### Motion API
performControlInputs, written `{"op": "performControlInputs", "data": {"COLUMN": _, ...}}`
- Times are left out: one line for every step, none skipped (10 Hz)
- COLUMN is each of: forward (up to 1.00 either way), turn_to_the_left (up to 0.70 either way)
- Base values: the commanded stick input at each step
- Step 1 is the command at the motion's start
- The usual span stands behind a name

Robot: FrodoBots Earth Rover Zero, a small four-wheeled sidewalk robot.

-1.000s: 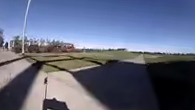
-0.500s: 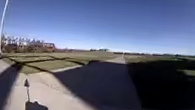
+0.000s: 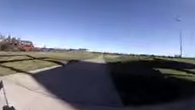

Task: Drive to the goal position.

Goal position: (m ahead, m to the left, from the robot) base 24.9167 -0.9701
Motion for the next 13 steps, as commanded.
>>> {"op": "performControlInputs", "data": {"forward": 0.00, "turn_to_the_left": 0.32}}
{"op": "performControlInputs", "data": {"forward": 0.00, "turn_to_the_left": 0.57}}
{"op": "performControlInputs", "data": {"forward": 0.00, "turn_to_the_left": 0.67}}
{"op": "performControlInputs", "data": {"forward": 0.00, "turn_to_the_left": 0.69}}
{"op": "performControlInputs", "data": {"forward": 0.00, "turn_to_the_left": 0.70}}
{"op": "performControlInputs", "data": {"forward": 0.00, "turn_to_the_left": 0.70}}
{"op": "performControlInputs", "data": {"forward": 0.00, "turn_to_the_left": 0.70}}
{"op": "performControlInputs", "data": {"forward": 0.00, "turn_to_the_left": 0.70}}
{"op": "performControlInputs", "data": {"forward": 0.00, "turn_to_the_left": 0.70}}
{"op": "performControlInputs", "data": {"forward": 0.00, "turn_to_the_left": 0.70}}
{"op": "performControlInputs", "data": {"forward": 0.00, "turn_to_the_left": 0.70}}
{"op": "performControlInputs", "data": {"forward": 0.00, "turn_to_the_left": 0.70}}
{"op": "performControlInputs", "data": {"forward": 0.00, "turn_to_the_left": 0.70}}
